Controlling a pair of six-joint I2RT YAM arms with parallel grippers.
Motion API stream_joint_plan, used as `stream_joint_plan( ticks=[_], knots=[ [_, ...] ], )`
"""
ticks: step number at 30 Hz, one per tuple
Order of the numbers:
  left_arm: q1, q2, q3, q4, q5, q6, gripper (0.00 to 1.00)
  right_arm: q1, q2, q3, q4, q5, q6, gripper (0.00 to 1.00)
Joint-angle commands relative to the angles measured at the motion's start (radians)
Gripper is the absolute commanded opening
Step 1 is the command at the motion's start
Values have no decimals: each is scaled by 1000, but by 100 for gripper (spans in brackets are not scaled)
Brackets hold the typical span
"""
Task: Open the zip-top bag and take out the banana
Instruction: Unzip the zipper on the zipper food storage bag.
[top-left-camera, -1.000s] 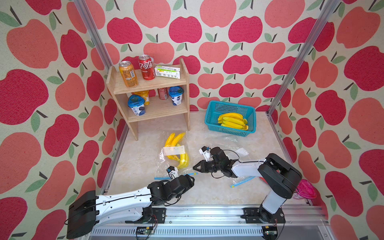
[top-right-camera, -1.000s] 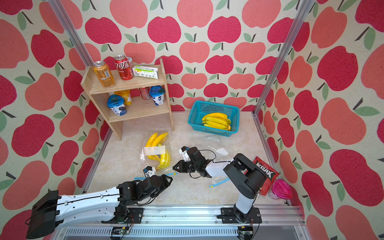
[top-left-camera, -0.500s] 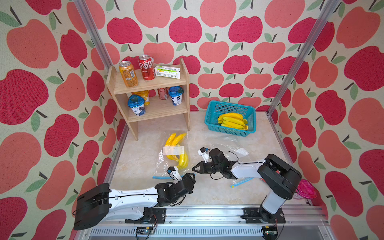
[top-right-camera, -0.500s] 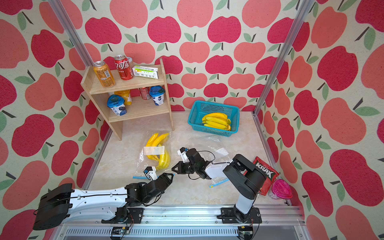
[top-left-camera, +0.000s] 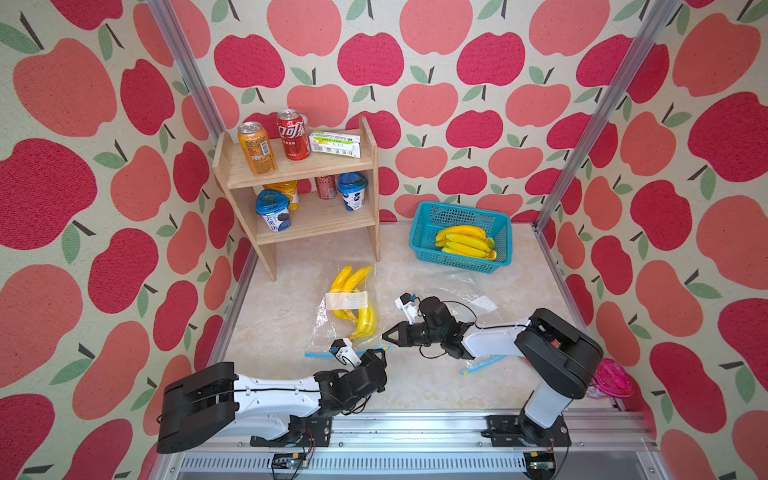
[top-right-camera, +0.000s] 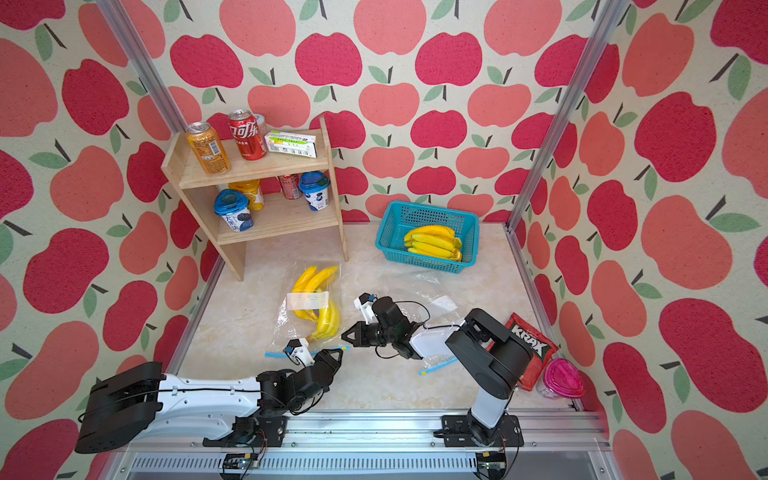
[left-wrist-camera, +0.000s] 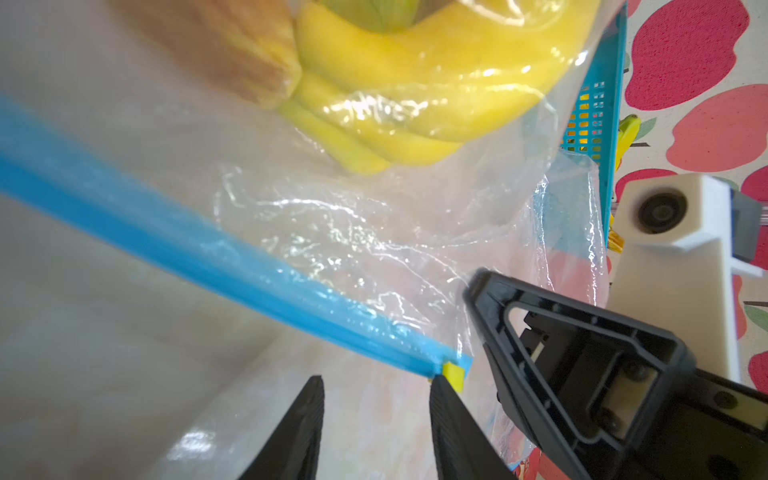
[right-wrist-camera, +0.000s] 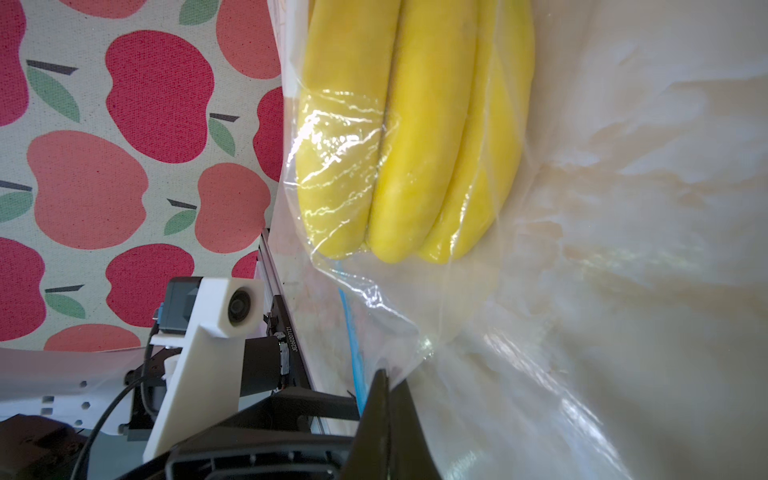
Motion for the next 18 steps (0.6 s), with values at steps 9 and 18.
stream_joint_plan(
  ticks=[9,18],
  knots=[
    [-14,-25,7,44,-90,17,48,5,-20,-14,22,16,16,5],
    [-15,-11,4,81,-81,1,46,12,-38,21,27,19,116,4]
  ],
)
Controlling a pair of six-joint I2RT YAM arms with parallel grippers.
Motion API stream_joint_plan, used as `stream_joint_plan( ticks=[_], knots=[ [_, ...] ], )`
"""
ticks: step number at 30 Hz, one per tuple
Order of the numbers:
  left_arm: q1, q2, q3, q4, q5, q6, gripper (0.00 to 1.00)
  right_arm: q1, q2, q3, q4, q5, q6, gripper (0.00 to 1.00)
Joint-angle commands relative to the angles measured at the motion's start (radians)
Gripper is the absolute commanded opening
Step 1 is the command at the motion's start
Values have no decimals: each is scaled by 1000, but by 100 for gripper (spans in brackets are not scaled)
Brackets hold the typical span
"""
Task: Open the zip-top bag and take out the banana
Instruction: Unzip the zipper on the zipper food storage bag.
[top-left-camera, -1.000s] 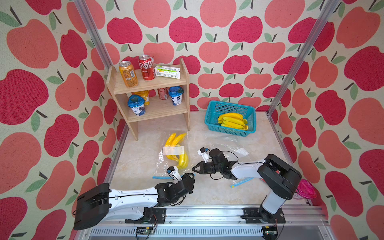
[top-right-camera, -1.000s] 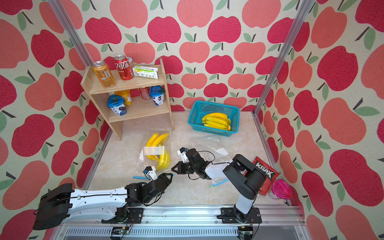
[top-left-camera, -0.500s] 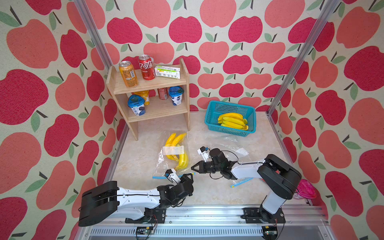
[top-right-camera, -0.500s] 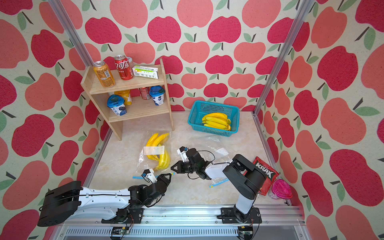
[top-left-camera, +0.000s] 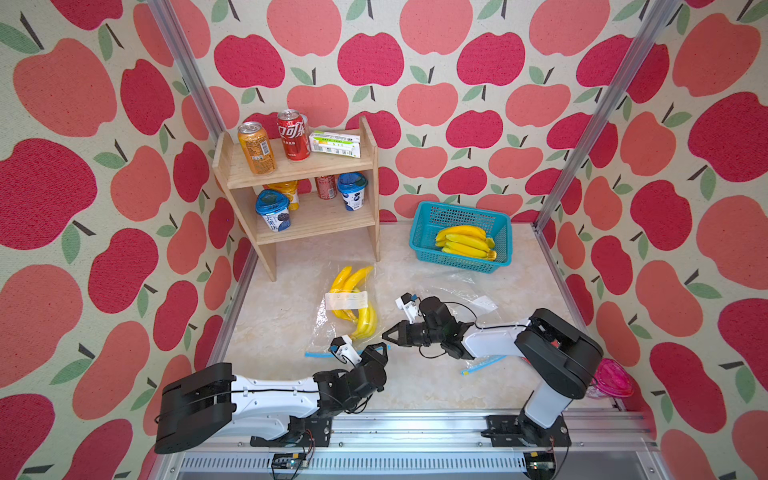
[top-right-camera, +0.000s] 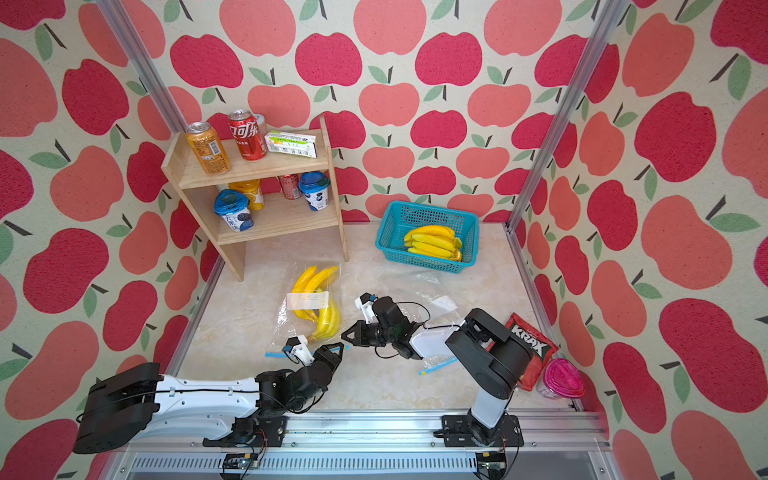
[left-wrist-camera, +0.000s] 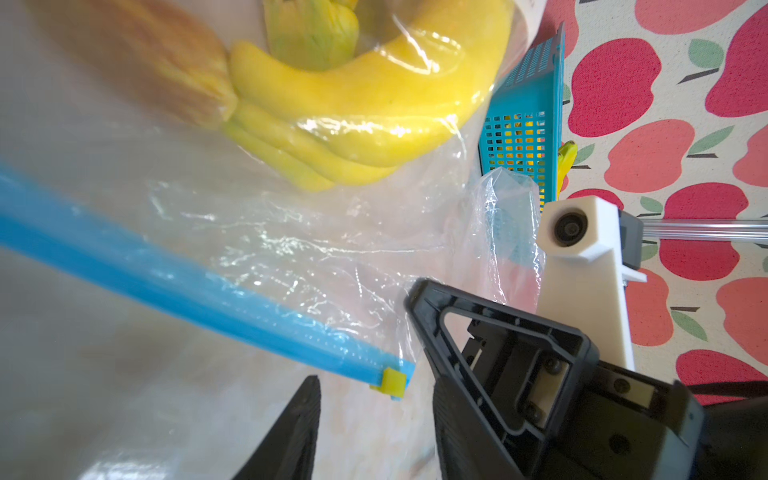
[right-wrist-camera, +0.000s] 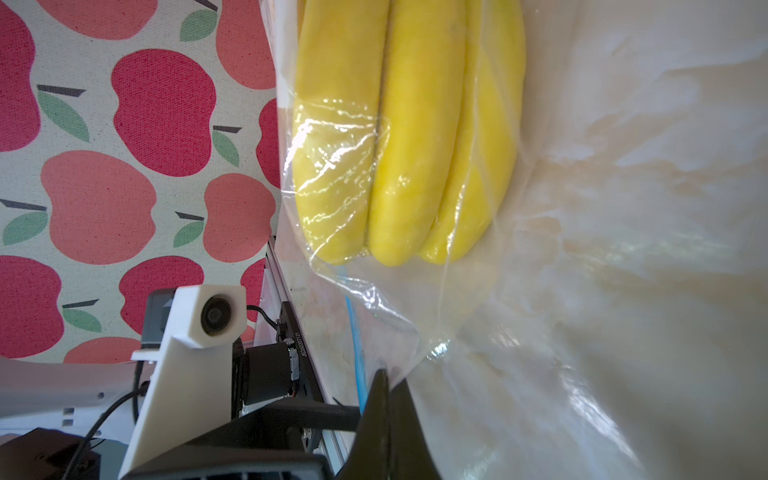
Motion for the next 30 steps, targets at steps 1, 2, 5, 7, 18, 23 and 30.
stream_joint_plan(
  ticks=[1,2,5,7,18,23,30],
  knots=[
    [-8,-1,4,15,-23,-1,46,17,-45,25,15,20,54,3],
    [-7,-14,0,14,-25,0,46,23,-55,31,4,25,57,3],
    [-8,-66,4,-17,-38,13,45,33,-91,39,-17,47,90,0],
    [-7,-101,12,-55,-39,16,44,40,-119,35,-23,85,131,0],
    [-11,-287,-3,-171,-97,28,41,64,-136,53,-9,161,223,0],
    [-10,-311,-2,-181,-105,34,41,78,-98,67,35,157,258,0],
    [-11,-323,-7,-191,-111,20,41,98,-104,72,56,213,279,0]
  ],
)
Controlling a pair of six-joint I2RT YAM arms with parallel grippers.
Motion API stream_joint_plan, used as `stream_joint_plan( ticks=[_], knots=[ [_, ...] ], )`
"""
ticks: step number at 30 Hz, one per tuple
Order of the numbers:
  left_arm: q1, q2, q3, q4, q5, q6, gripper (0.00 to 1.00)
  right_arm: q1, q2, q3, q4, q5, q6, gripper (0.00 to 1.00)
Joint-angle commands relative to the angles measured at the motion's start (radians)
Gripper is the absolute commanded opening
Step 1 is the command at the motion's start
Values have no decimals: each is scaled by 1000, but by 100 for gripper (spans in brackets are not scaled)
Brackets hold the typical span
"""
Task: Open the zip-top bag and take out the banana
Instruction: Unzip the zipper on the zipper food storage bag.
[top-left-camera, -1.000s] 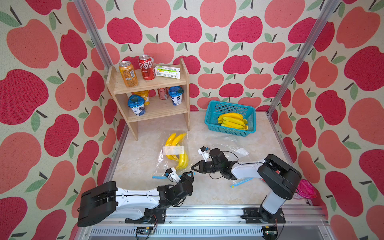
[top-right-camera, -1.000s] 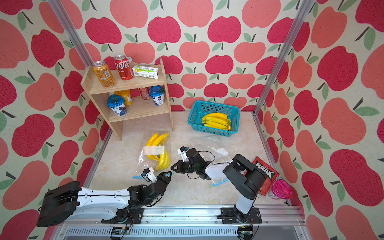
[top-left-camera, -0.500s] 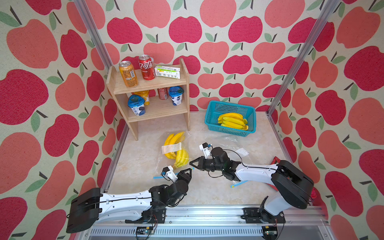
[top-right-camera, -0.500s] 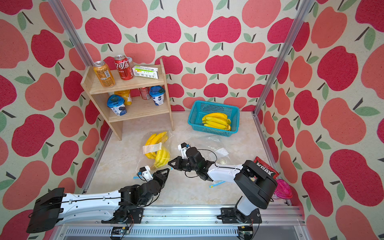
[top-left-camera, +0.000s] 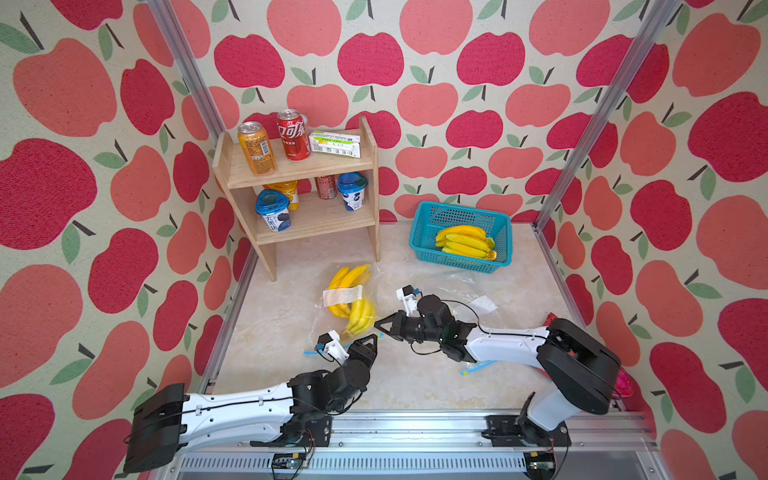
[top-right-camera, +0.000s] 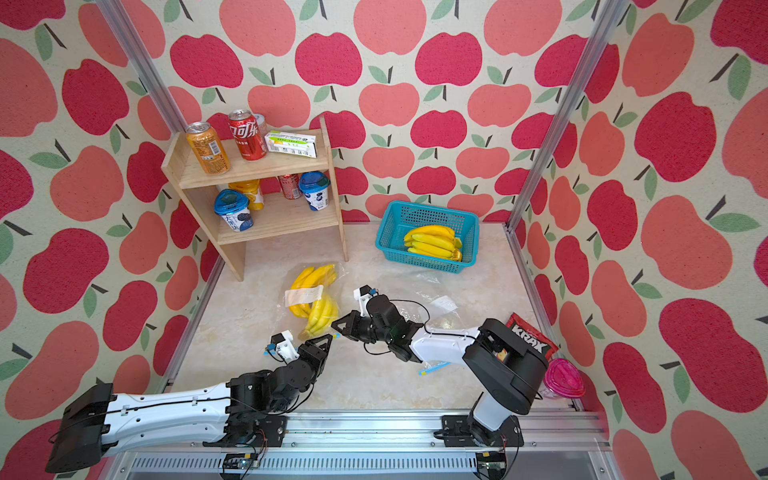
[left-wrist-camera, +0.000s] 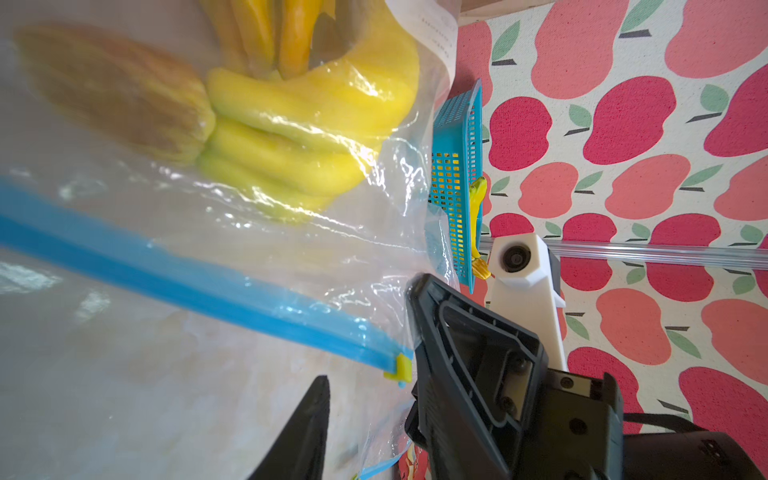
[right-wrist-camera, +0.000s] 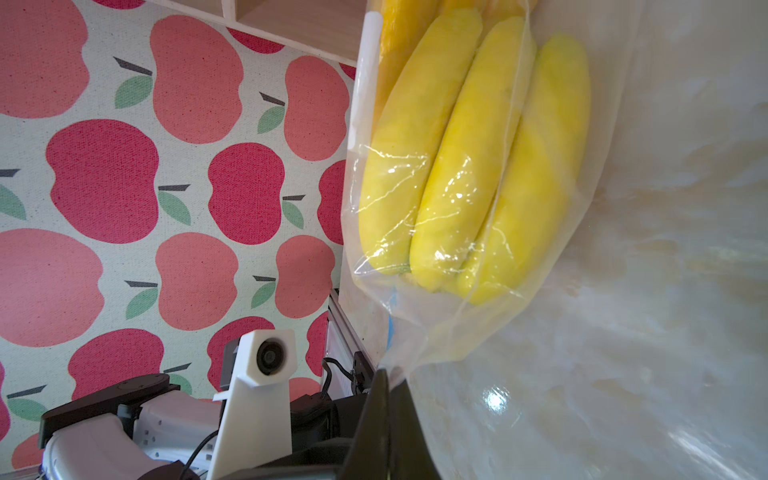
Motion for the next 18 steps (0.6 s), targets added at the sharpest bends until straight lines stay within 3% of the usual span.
stream_joint_plan(
  ticks=[1,12,18],
  knots=[
    [-7,-13,-8,-37,-35,13,40,20,9,30,50,45,29,0],
    [-7,-62,-14,-58,-59,22,39,52,39,74,86,51,57,0],
    [-7,-99,-26,-76,-76,22,32,55,21,50,82,69,61,0]
  ],
)
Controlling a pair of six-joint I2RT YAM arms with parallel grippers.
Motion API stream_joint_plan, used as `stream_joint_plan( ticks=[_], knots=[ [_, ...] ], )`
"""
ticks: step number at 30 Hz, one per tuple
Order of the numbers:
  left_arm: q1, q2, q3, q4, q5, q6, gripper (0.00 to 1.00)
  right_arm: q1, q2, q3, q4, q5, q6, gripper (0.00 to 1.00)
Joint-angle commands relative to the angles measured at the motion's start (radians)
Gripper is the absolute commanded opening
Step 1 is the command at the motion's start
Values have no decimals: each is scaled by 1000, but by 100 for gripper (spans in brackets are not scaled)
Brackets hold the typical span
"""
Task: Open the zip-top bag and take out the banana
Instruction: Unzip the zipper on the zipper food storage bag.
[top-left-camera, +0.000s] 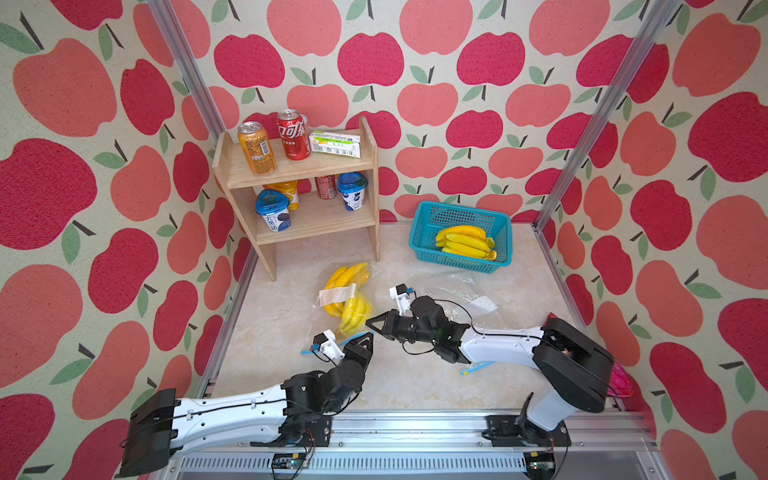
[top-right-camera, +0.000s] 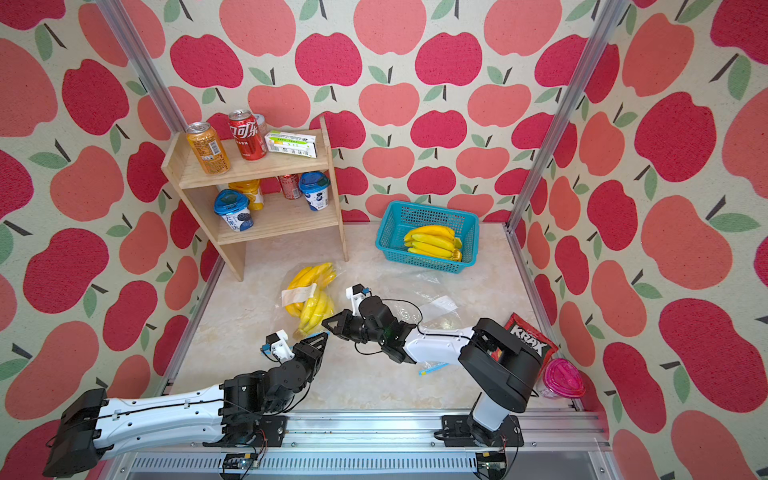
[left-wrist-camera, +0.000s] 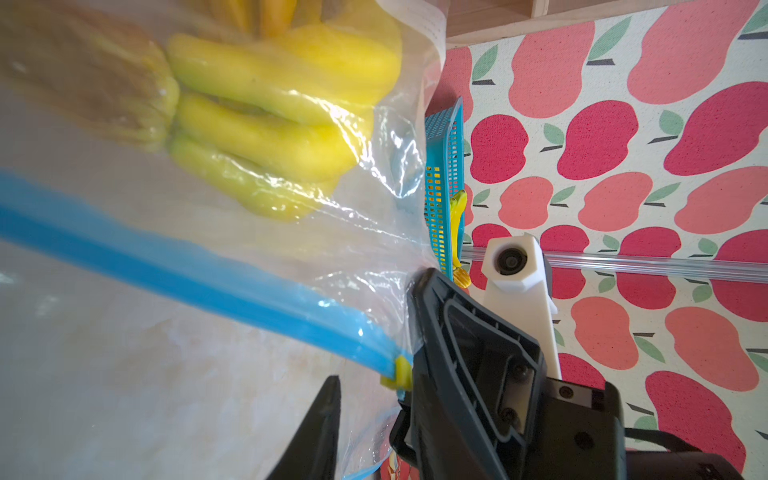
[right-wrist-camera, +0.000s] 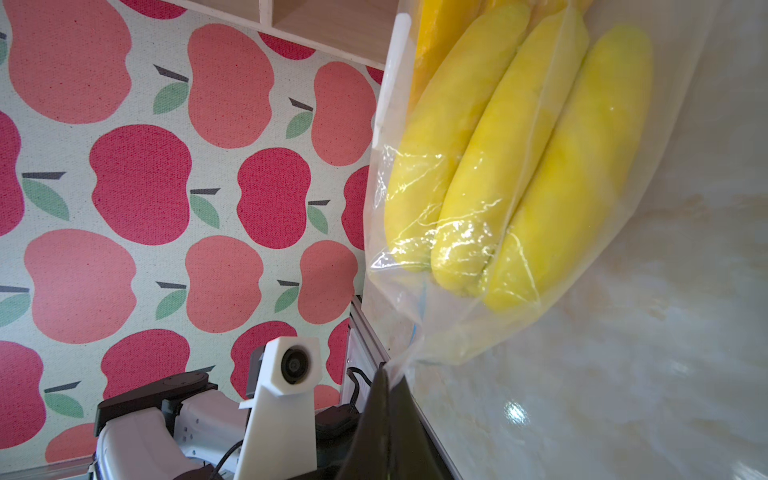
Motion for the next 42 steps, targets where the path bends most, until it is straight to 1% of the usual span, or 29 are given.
stream_joint_plan(
  ticks=[1,13,21,28,32,33,35,38,42],
  knots=[
    [-7,-28,-16,-63,-47,21,31,8,-10,-4,36,32,20,0],
    [-7,-34,-14,-65,-75,3,31,38,13,-16,115,48,63,0],
    [-7,-86,-13,-115,-94,6,31,63,3,-39,120,89,95,0],
    [-6,-104,-17,-123,-101,8,28,83,-4,-50,120,109,138,0],
    [-6,-106,-13,-120,-93,10,26,88,-30,-78,122,196,141,0],
    [-7,-106,-14,-119,-92,11,26,89,-32,-76,116,201,136,0],
    [-7,-104,-14,-118,-93,10,25,89,-31,-60,104,193,130,0],
    [-7,-103,-14,-122,-91,3,22,91,-12,-65,141,193,158,0],
    [-6,-99,-14,-127,-84,-4,21,92,2,-45,143,180,158,0]
  ],
)
